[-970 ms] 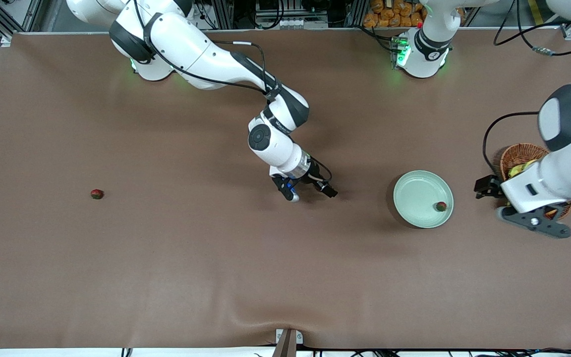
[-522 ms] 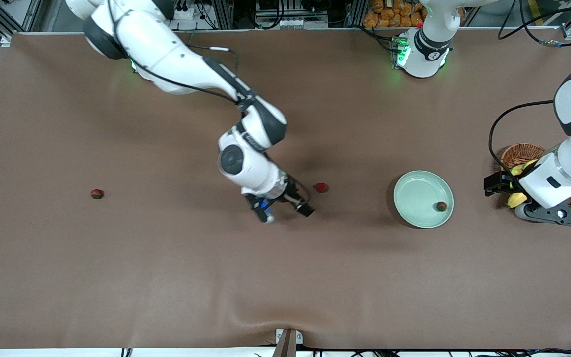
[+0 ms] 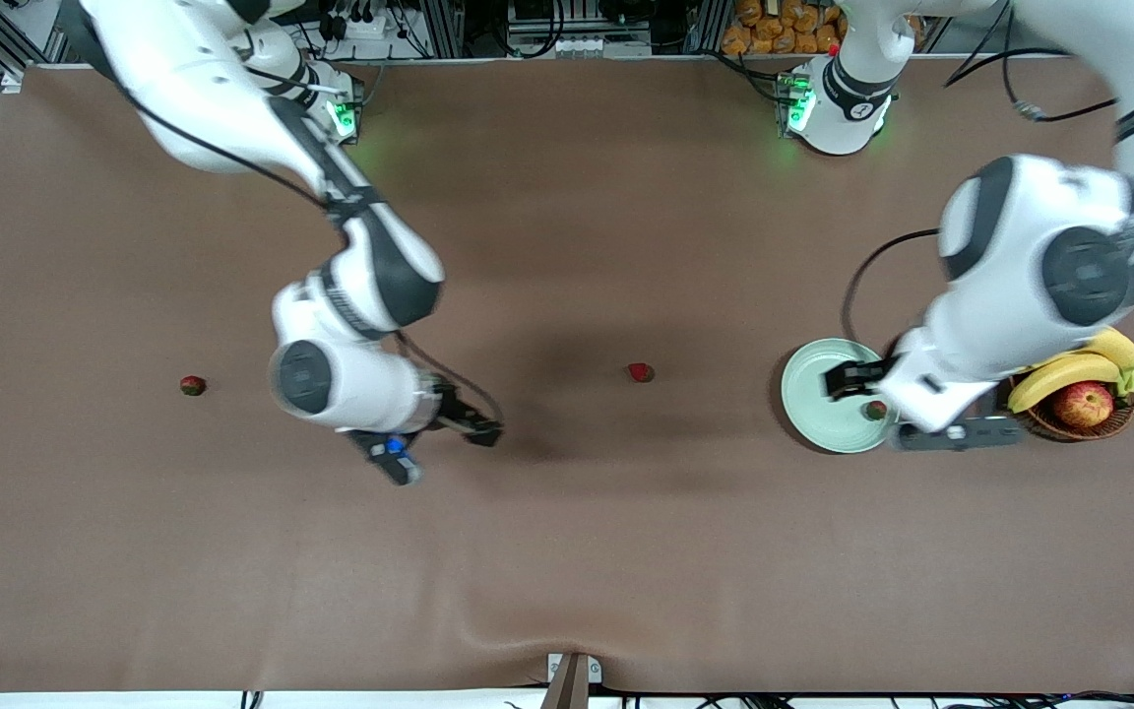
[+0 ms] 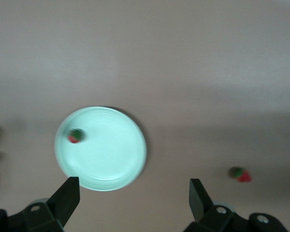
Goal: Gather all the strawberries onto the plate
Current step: 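Grasp the middle strawberry with the left gripper while the right gripper reaches the last, then drop the strawberry onto the plate with the left gripper while the right gripper grasps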
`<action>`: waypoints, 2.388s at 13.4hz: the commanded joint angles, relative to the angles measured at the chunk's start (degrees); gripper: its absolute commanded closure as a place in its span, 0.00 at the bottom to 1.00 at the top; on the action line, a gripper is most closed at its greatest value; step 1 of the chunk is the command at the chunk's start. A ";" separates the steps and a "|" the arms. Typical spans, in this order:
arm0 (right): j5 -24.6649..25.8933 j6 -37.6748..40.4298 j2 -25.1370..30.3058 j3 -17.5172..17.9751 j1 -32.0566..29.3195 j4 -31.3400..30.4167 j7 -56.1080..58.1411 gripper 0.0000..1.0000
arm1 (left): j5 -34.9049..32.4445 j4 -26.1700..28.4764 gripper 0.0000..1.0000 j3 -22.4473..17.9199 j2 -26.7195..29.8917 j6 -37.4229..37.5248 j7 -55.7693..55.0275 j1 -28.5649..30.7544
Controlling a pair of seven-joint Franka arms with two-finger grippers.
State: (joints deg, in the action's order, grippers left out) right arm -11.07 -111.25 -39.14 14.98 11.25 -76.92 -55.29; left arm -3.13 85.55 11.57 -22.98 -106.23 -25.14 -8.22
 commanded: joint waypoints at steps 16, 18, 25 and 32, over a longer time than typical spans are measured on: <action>4.39 0.01 14.35 -27.90 -8.35 -23.95 67.49 0.00 | -8.91 6.91 0.00 -0.58 -17.98 -21.82 -74.08 -21.93; 4.39 -7.54 14.09 -29.30 -8.52 -28.96 71.10 0.00 | -8.91 7.26 0.02 -0.49 -18.77 -23.05 -74.44 -21.92; 4.30 -16.43 12.95 -29.31 -10.28 -35.39 73.65 0.00 | -8.91 8.40 0.89 -0.41 -19.47 -24.28 -74.71 -21.75; 3.51 -21.11 10.22 -29.22 -11.51 -37.16 76.21 0.23 | -8.65 8.05 1.00 -0.49 -10.53 -17.98 -59.20 -12.19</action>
State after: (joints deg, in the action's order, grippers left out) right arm -7.63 -130.81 -28.35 -14.86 0.45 -113.44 19.63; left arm -10.63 92.16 10.48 -38.41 -128.18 -90.73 -24.47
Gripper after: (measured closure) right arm 0.167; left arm 0.674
